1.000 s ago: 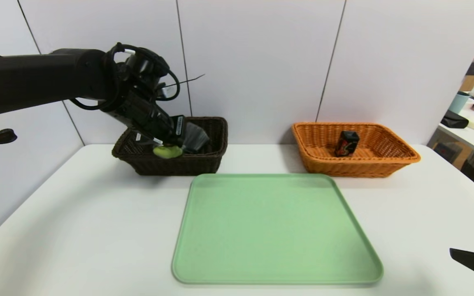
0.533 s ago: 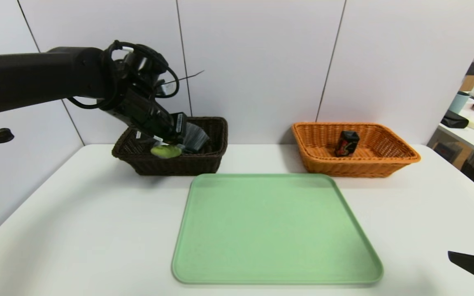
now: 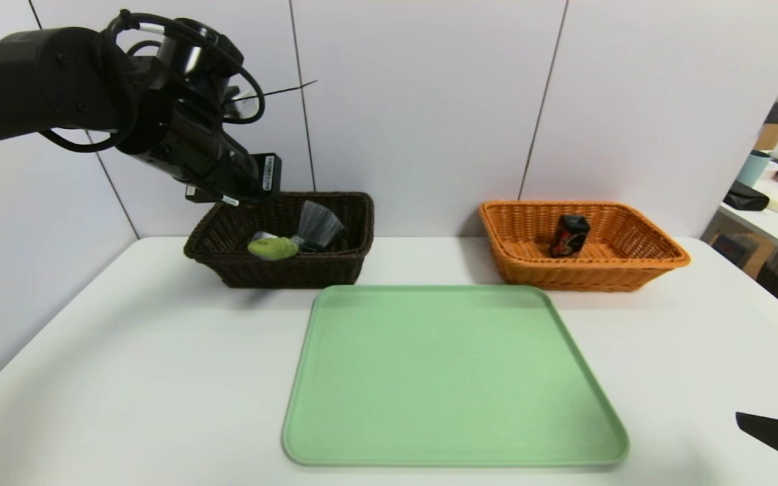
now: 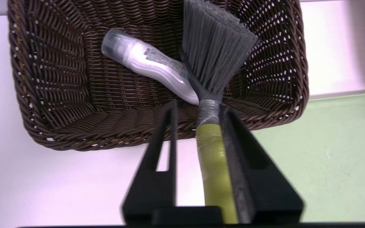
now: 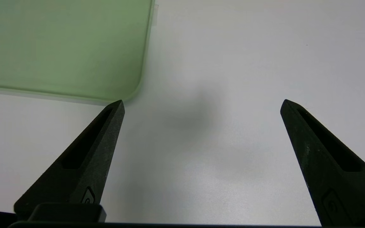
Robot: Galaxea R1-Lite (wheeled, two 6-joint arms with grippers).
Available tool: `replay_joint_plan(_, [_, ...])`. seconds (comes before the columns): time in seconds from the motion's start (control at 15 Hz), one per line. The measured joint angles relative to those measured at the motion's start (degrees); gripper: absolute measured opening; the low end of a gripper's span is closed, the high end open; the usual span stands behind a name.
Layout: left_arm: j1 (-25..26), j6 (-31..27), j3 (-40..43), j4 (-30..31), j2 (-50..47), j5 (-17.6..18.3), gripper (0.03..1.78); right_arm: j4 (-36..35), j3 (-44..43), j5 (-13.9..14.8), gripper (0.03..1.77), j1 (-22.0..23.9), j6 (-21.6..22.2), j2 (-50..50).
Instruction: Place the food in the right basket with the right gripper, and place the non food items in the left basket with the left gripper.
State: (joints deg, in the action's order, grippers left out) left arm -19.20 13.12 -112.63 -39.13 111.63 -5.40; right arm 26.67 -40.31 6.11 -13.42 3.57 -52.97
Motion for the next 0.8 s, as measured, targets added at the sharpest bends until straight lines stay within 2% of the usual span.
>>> replay_joint_plan(0.13, [-0.1, 0.3, -0.1, -0.1, 0.0, -0.2, 0.82, 0.0, -0.1, 0.0, 1.70, 0.0, 0.1, 0.2])
replay_joint_plan(0.33, [-0.1, 0.6, -0.2, -0.6, -0.3, -0.2, 1.10, 0.1, 0.1, 0.0, 1.70, 0.0, 0.1, 1.0])
replay_joint_plan(0.67, [-0.1, 0.9, 1.3, -6.4, -3.1, -0.5, 1.39, 0.0, 0.0, 0.5, 1.70, 0.0, 0.2, 1.5])
replay_joint_plan(0.8, [0.2, 0.9, 3.7, -6.6, -5.6, -1.5, 1.46, 0.0, -0.3, 0.6, 1.70, 0.5, 0.2, 1.4])
